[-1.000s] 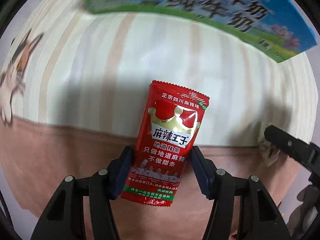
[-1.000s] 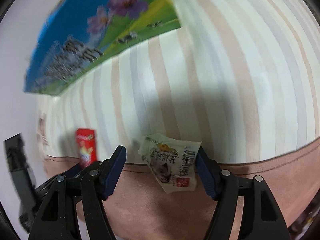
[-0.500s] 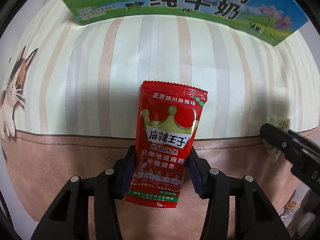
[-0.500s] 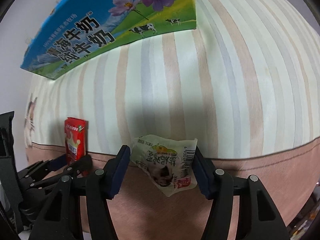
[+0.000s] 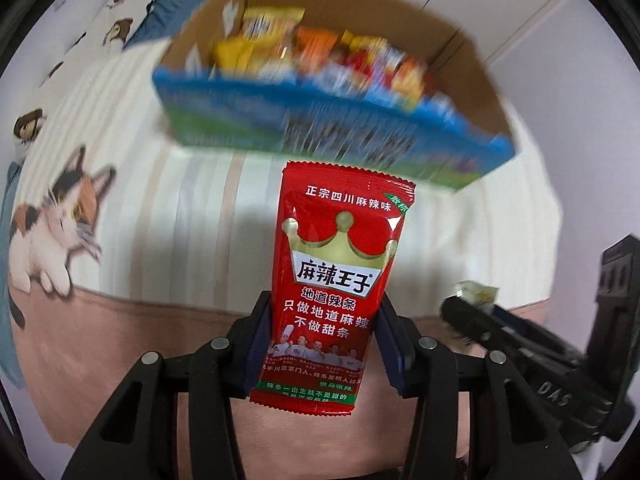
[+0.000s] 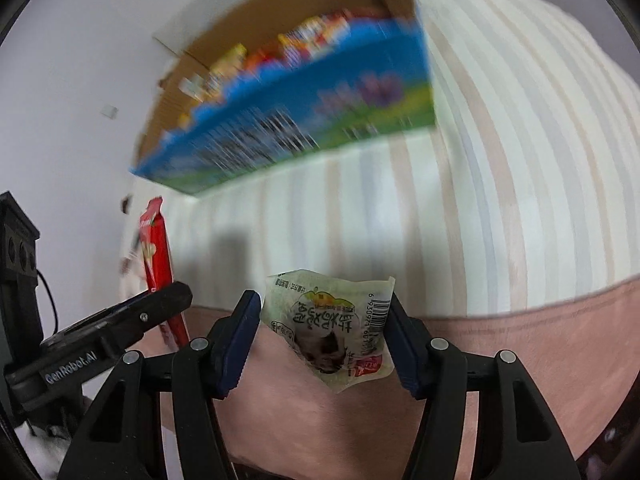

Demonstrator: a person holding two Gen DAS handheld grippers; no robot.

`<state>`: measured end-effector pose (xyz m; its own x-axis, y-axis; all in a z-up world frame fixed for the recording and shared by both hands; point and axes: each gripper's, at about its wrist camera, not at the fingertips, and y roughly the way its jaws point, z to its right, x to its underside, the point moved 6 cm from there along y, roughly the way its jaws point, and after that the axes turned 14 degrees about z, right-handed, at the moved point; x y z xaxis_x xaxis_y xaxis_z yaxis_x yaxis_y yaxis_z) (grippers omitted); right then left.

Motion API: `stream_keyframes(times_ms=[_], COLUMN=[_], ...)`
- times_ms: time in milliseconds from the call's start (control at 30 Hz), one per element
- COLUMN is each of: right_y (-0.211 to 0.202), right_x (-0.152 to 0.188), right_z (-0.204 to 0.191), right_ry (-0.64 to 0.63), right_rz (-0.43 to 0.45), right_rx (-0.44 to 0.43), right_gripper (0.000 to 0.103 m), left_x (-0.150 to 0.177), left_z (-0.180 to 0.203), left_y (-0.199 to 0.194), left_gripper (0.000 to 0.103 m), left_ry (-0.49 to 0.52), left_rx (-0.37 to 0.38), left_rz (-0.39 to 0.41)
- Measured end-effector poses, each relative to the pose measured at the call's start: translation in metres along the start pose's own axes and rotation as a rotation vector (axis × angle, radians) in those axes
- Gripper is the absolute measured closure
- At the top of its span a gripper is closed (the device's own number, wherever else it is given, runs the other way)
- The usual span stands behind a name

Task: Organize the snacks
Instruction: 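Carry both packs into the cardboard box and open both tools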

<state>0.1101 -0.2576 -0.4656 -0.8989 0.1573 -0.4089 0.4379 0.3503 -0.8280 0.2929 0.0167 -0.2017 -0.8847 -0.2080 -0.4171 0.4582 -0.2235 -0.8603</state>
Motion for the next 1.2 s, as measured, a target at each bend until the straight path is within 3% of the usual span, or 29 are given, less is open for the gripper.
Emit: stream_keyframes(times_ms=[167,300,467,600,833,1100,1133,1200], right_y=[-0.033,-0.041,-0.016,0.021,0.088,0.149,0.156,0.162], right_x=[-0.055,-0.105,-0.174,-0.216,-0.235,-0.232,-0.231,-0.231], right_z=[-0.023,-0.04,-0.048,-0.05,-0.056,-0.061,-0.059,-0.055], right_ry=[-0.017,-0.062,-0.082,-0.061,-0.11,-0.098,-0.087,-0.077], right_rz=[0.074,0.126,0.14,0.098,-0.001,-0.113,-0.133,-0.143], right_rx=[-0.075,-0.088,-0.073,-0.06,-0.024,-0.045,-0.037,-0.024], right_gripper=[0.04,0.04,0.04,0.04,0.04,0.035,0.024,0.005], left_x=[-0.045,-0.088,-0.148,-0.185,-0.224,-0.221,-0.22,-0.223], left_z=[0.018,0.032,0.035,0.025,0.001,-0.016,-0.018,-0.022], left_y=[-0.023,-0.025,0.009,0.048,0.122,0.173,0.176,0.175], left_gripper=[0.057,0.057,0.057,0.057,0.057,0.052,0.049,0.028], left_ry=[0.003,0.033,0.039,0.014,-0.054,-0.131,-0.144,-0.152], left_rx=[0.064,0.071,0.061,0.04,0.013,0.034,0.037,0.02], left_rz=[0.056,0.078,0.059,0.009,-0.135,-0.296,-0.298,-0.271])
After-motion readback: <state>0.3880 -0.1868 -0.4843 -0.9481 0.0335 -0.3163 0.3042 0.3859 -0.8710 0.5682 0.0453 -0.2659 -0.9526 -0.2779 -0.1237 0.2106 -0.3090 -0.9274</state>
